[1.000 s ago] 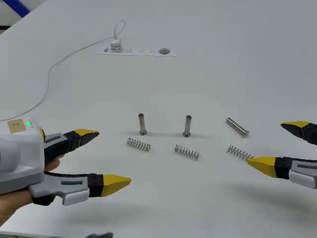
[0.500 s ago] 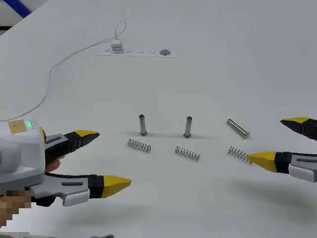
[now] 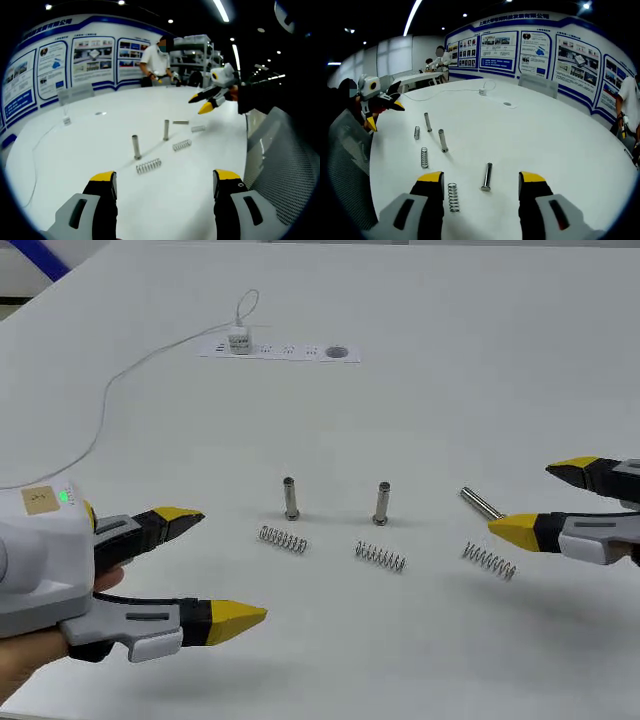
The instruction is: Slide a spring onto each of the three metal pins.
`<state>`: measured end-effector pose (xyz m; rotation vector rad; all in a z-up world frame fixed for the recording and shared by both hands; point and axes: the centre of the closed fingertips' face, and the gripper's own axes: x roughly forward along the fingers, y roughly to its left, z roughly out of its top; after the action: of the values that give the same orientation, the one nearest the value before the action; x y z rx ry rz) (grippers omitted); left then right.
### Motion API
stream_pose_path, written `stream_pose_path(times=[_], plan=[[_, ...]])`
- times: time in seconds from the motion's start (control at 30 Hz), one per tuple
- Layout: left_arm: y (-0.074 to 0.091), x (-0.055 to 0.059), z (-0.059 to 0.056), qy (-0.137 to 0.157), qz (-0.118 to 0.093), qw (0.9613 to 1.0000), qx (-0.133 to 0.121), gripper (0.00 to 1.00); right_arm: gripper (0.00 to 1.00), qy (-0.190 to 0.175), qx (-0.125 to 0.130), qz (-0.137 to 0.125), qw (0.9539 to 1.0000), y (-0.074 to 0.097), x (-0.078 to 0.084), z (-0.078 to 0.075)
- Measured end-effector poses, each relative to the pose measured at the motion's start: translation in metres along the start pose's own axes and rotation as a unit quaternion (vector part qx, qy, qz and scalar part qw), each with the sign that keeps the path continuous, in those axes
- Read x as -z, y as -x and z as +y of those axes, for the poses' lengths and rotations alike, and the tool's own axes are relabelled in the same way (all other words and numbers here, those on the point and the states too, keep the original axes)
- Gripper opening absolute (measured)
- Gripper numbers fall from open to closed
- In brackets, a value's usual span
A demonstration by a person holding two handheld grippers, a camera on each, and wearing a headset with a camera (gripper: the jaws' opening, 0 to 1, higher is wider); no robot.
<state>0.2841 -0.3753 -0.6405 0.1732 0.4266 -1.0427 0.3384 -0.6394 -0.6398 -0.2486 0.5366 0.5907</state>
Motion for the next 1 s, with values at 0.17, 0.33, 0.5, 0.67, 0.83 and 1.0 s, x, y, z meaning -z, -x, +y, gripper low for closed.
stream_pose_path(times=[0.17, 0.33, 0.5, 0.67, 0.83, 1.0], plan=[[0.0, 0.0, 0.0, 0.001, 0.0, 1.0, 0.0, 0.8, 0.51, 0.0, 0.009, 0.031, 0.9995, -0.011, -0.004, -0.008], [0.0, 0.0, 0.0, 0.001, -0.002, 1.0, -0.001, 0.8, 0.4, 0.006, 0.012, 0.073, 0.9972, -0.023, -0.004, -0.013], [0.0, 0.0, 0.001, 0.002, -0.003, 1.0, -0.001, 0.8, 0.3, 0.012, 0.014, 0.109, 0.9938, -0.033, 0.001, -0.016], [-0.001, 0.0, 0.0, 0.002, -0.003, 1.0, 0.0, 0.8, 0.26, 0.015, 0.006, 0.151, 0.9884, -0.045, 0.006, -0.015], [-0.001, 0.0, 0.001, 0.002, -0.003, 1.0, 0.0, 0.8, 0.2, 0.02, -0.006, 0.198, 0.98, -0.055, 0.014, -0.012], [0.0, 0.0, 0.001, 0.003, -0.004, 1.0, -0.002, 0.8, 0.15, 0.018, -0.008, 0.222, 0.9748, -0.064, 0.017, -0.012]])
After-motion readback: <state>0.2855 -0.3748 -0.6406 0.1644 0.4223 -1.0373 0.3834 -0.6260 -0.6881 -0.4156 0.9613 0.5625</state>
